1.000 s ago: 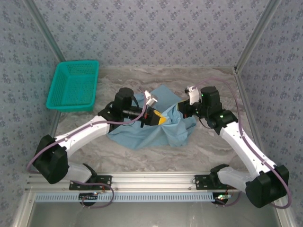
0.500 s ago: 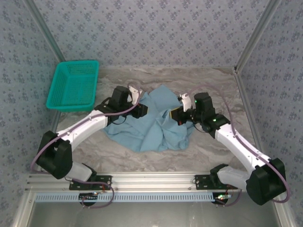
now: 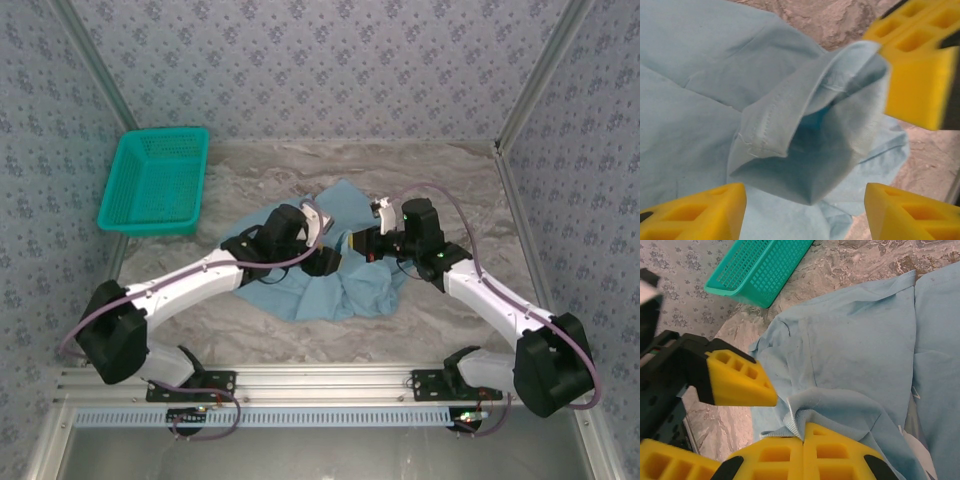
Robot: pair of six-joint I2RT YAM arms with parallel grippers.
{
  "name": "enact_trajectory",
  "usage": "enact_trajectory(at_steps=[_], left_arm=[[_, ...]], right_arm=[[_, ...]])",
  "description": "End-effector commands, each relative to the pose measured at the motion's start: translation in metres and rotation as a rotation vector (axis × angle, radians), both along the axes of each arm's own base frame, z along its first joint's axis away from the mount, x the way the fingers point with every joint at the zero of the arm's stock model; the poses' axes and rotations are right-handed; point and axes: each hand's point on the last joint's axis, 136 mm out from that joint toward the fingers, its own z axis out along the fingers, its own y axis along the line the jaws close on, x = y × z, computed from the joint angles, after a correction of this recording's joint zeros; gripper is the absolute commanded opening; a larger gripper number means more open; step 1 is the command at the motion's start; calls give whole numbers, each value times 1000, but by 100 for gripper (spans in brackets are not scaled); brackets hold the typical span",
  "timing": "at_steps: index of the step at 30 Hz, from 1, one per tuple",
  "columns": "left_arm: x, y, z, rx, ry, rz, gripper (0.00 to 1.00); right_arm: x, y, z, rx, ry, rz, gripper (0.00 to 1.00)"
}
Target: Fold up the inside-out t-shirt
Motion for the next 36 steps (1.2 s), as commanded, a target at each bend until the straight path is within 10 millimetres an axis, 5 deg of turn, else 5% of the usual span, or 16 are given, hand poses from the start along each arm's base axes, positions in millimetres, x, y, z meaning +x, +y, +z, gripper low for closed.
enact_trajectory(at_steps=[1,15,24,30,36], left_arm=[[22,1,3,35,-57,74,64],[59,-8,3,6,-101,192,64],[68,32,-5,95,-17,349,22],[63,29,1,-23,40,258,3],[39,18,38,-192,54,72,0]], right_arm=[[-1,3,17,34,-34,6,0],[-6,2,21,41,-45,7,0],[4,-25,16,-173,-161,-183,0],[3,-21,22,-167,-225,-188,0],[9,-50,7,-354,-205,-268,0]])
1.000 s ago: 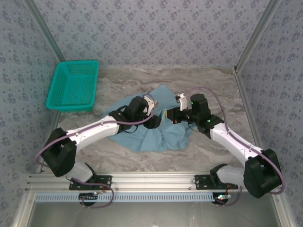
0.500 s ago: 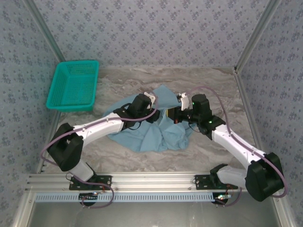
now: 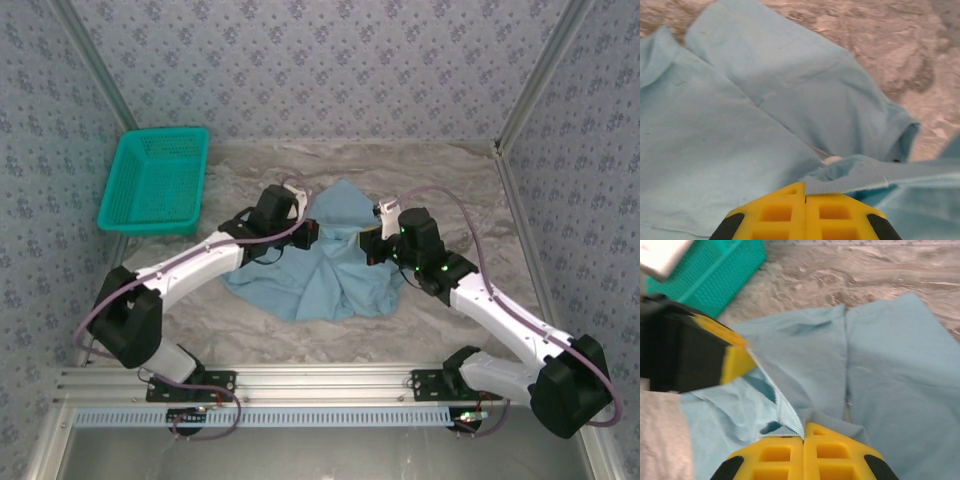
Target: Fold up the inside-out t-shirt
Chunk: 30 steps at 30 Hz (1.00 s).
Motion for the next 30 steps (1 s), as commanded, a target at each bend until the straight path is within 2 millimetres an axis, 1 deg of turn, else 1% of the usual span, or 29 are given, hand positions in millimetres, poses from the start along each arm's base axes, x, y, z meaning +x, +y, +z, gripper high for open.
enact_trajectory(at_steps=[1,3,5,6,8,9,10,11,13,14,16,19,20,21,22,23,24,27,30], left_arm=[[-22,-4,39,-142,-37,-132,0],[-23,13,40,-118,-42,-104,0],[-17,36,30,-23,-55,-26,0],[-15,48,23,40,-61,9,0],[-10,68,12,164,-63,69,0],[-7,74,8,208,-61,85,0],[-6,75,6,232,-59,86,0],[-5,73,5,233,-59,79,0],[-2,68,4,237,-65,54,3],[-2,65,4,236,-67,42,5],[-1,59,-1,236,-53,20,7],[-5,42,-5,170,-26,-47,10],[-7,37,-5,147,-18,-64,9],[-8,34,-7,132,-8,-73,5],[-7,32,-7,122,-4,-72,1],[-8,30,-5,107,1,-77,0],[-9,26,0,79,-4,-88,0],[-9,14,25,-48,-41,-97,0],[-6,11,51,-143,-80,-63,0]], right_arm=[[6,-30,-1,-154,-18,-91,0],[10,-43,3,-200,-18,-122,0],[10,-50,10,-209,-29,-128,0],[9,-51,18,-197,-50,-124,0],[6,-48,30,-160,-85,-87,0],[2,-41,36,-125,-100,-42,0],[-3,-34,42,-86,-118,12,0],[-8,-26,46,-52,-124,61,0],[-17,-15,51,-1,-120,147,0],[-21,-12,52,10,-116,174,0],[-26,-9,53,17,-119,207,0],[-30,-9,54,25,-116,222,0],[-29,-10,54,21,-110,217,0],[-28,-13,54,4,-107,201,0],[-25,-19,54,-26,-96,168,0],[-22,-26,53,-65,-86,137,0],[-17,-33,56,-114,-99,107,0],[-15,-45,49,-210,-74,63,0],[-11,-61,50,-321,-67,-2,0]])
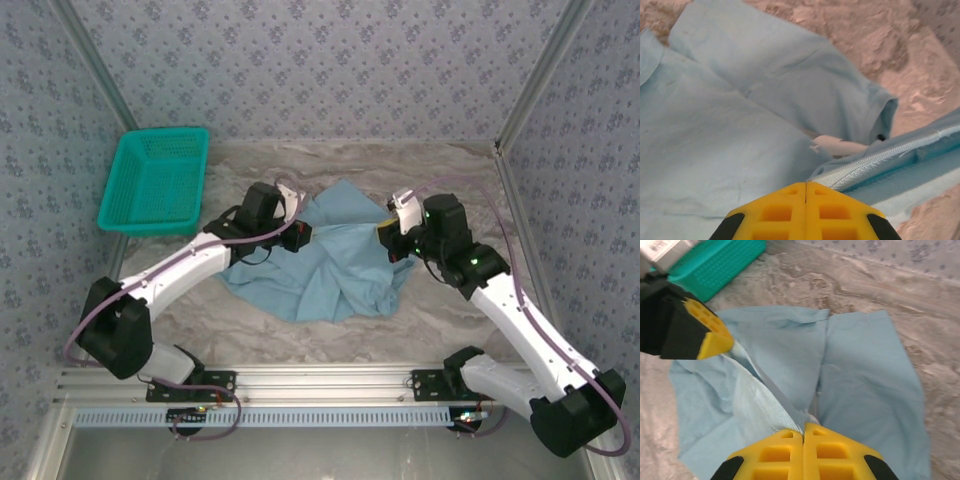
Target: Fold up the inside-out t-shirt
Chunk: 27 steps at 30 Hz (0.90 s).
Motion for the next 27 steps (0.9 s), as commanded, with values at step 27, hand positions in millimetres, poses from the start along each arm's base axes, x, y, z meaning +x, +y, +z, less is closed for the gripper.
enact_trajectory(at_steps=[27], left_arm=[[-5,-10,56,-68,-166,33,20]], right_arm=[[-3,-38,52,-246,-82,-92,0]])
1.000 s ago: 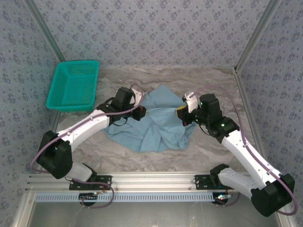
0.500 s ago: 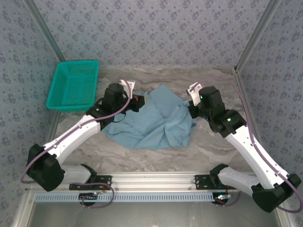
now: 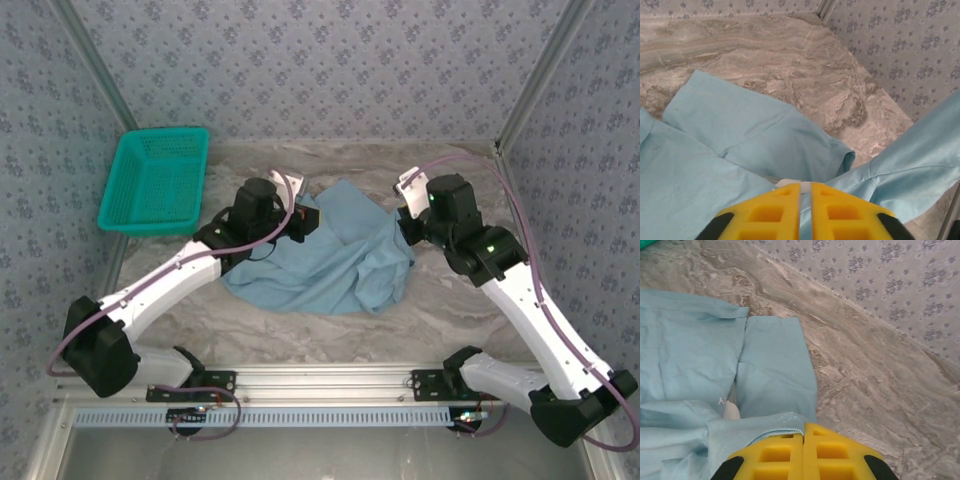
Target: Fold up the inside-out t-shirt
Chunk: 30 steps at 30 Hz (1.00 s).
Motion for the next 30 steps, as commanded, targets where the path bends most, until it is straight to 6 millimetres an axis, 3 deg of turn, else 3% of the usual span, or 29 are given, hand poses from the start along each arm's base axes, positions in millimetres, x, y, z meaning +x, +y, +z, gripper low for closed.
enact_trajectory(at_steps=[1,4,7,12,15,19,21,23,25,30], left_arm=[[1,10,-21,96,3,18,25],[11,32,-38,178,26,130,36],[20,62,-50,247,55,257,41],[23,86,-55,241,67,330,44],[26,98,-58,256,61,375,47],[32,122,-73,290,77,459,51],[36,137,-81,310,89,508,55],[39,156,-93,335,114,562,57],[43,175,-102,342,150,610,59],[54,193,-120,306,200,653,63]], right_arm=[[-19,1,-3,66,75,27,0],[-27,-4,-12,73,133,6,0],[-32,-8,-26,66,197,-22,0],[-51,-16,-66,87,399,-125,0],[-71,-21,-105,128,555,-242,0],[-105,-9,-151,239,728,-314,11],[-117,-8,-167,241,780,-338,24],[-118,-12,-167,209,767,-352,40],[-107,-14,-151,202,703,-351,53],[-55,-6,-120,264,528,-310,61]])
